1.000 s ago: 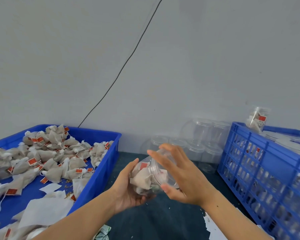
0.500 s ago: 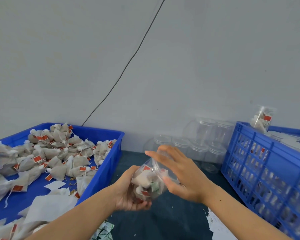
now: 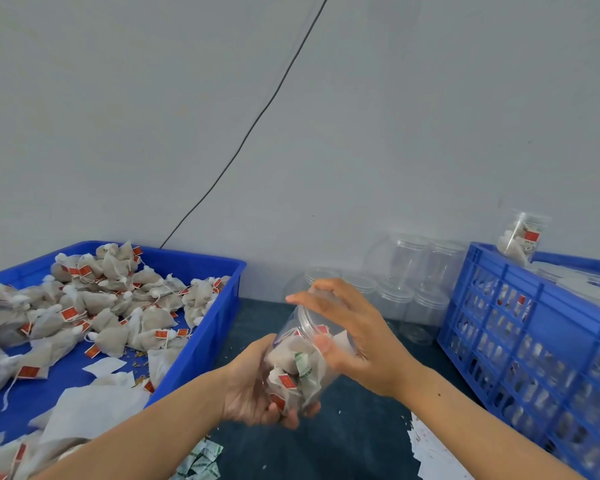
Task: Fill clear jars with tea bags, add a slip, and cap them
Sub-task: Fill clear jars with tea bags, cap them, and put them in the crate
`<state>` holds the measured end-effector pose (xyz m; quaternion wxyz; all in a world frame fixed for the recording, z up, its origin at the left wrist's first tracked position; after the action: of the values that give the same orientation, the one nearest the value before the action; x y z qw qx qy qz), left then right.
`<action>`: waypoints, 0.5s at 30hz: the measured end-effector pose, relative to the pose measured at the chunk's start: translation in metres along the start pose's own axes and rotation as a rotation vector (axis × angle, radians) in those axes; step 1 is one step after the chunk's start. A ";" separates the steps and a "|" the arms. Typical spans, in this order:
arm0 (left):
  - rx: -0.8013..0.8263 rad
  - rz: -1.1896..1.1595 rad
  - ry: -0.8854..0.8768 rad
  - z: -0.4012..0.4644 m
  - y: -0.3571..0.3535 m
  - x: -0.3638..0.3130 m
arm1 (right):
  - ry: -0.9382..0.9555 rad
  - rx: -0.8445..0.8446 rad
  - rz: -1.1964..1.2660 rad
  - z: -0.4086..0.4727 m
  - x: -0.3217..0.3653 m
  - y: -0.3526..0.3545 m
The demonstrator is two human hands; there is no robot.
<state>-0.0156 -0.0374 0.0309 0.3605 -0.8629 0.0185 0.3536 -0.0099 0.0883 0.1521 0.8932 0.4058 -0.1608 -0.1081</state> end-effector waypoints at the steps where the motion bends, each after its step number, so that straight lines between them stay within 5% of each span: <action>1: 0.000 -0.031 -0.020 -0.001 -0.002 -0.001 | -0.027 0.017 -0.006 0.001 -0.002 0.000; 5: -0.203 -0.118 -0.247 -0.001 0.003 -0.011 | -0.282 -0.050 -0.011 0.001 -0.016 -0.010; 10: -0.387 -0.134 -0.508 -0.004 0.018 -0.022 | -0.719 -0.053 0.263 -0.003 -0.048 -0.038; 15: -0.315 -0.285 -0.462 -0.008 0.016 -0.022 | -0.443 -0.069 0.435 0.006 -0.040 -0.027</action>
<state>-0.0323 -0.0594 0.0390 0.2629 -0.7989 -0.2399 0.4849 -0.0511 0.0797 0.1271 0.8519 0.2979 -0.4308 -0.0058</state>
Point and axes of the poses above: each hand's wrist, its own z-axis towards the middle knuckle, its own y-axis out of the back of the hand, x = y × z, the point moved 5 cm from there along z, towards the middle knuckle, and after that the axes turned 3 degrees about y, right-handed, at the moved point
